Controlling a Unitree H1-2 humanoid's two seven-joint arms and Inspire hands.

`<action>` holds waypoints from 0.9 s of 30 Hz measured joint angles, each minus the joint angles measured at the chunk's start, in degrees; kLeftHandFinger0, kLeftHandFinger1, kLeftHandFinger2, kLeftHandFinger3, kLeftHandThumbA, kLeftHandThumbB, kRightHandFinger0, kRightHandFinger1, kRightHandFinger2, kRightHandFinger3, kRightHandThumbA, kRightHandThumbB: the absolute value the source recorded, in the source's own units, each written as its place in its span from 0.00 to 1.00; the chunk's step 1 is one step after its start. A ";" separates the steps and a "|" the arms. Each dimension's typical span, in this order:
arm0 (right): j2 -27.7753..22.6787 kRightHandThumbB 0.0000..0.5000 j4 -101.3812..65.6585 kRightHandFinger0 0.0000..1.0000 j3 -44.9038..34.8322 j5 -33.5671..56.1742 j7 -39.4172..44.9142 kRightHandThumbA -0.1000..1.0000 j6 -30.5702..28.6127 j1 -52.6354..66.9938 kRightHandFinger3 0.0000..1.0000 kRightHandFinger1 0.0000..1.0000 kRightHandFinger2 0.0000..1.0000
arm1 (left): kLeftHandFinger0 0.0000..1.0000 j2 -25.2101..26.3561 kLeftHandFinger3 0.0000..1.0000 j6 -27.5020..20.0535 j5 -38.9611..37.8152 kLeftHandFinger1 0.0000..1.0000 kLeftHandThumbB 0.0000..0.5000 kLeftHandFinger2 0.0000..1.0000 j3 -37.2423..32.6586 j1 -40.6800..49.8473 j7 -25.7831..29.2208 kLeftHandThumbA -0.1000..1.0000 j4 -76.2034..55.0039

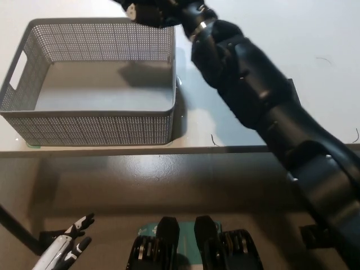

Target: Use the right hand to pick up the pencil case on the right hand side and put it into a grey container on the left side

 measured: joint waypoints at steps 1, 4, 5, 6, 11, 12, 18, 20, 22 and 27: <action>0.90 0.42 2.36 0.00 0.15 -0.02 -0.47 0.00 -0.19 -0.58 0.20 0.03 0.45 | 1.00 0.00 1.00 0.00 0.02 1.00 0.73 1.00 -0.17 -0.06 -0.15 1.00 0.01; 2.36 0.44 7.14 0.01 0.48 -0.04 -1.55 0.00 -0.39 -1.80 0.33 0.06 0.53 | 1.00 0.00 1.00 0.00 0.26 1.00 0.71 1.00 -0.74 -0.37 -0.30 1.00 0.02; 3.01 0.44 9.00 0.00 0.49 -0.01 -2.03 0.00 -0.50 -2.21 0.32 0.06 0.48 | 1.00 0.00 1.00 0.00 0.28 1.00 0.72 1.00 -0.96 -0.53 -0.38 1.00 0.02; 3.29 0.43 9.78 0.00 0.49 0.01 -2.31 0.00 -0.55 -2.39 0.33 0.04 0.42 | 1.00 0.00 1.00 0.00 0.28 1.00 0.72 1.00 -1.04 -0.60 -0.44 1.00 0.02; 5.94 0.40 15.99 0.00 0.49 0.28 -3.31 0.00 -0.83 -3.57 0.60 0.05 0.63 | 1.00 -0.01 1.00 0.00 0.29 1.00 0.69 1.00 -1.43 -1.45 -0.94 1.00 0.01; 6.36 0.42 16.74 0.00 0.49 0.34 -3.35 0.00 -0.83 -3.72 0.65 0.08 0.67 | 1.00 -0.01 1.00 0.00 0.30 1.00 0.69 1.00 -1.54 -1.53 -0.96 1.00 0.00; 8.44 0.45 19.83 0.19 0.49 0.74 -3.22 0.00 -0.56 -3.89 0.66 0.29 0.60 | 1.00 0.00 1.00 0.00 0.31 1.00 0.69 1.00 -1.86 -2.14 -1.44 1.00 0.01; 8.73 0.47 20.47 0.00 0.54 0.79 -3.08 0.00 -0.38 -3.91 0.61 0.10 0.45 | 1.00 0.00 1.00 0.00 0.36 1.00 0.70 1.00 -2.09 -2.47 -1.66 1.00 0.01; 8.84 0.45 20.96 0.00 0.57 0.84 -3.05 0.06 -0.37 -3.91 0.49 0.00 0.35 | 1.00 0.00 1.00 0.00 0.38 1.00 0.72 1.00 -2.31 -2.90 -1.98 1.00 0.01; 8.85 1.00 21.36 1.00 0.00 2.07 0.27 0.95 -0.05 -3.89 1.00 1.00 1.00 | 1.00 -0.01 1.00 0.01 0.64 1.00 0.69 1.00 -2.77 -4.51 -2.47 1.00 0.01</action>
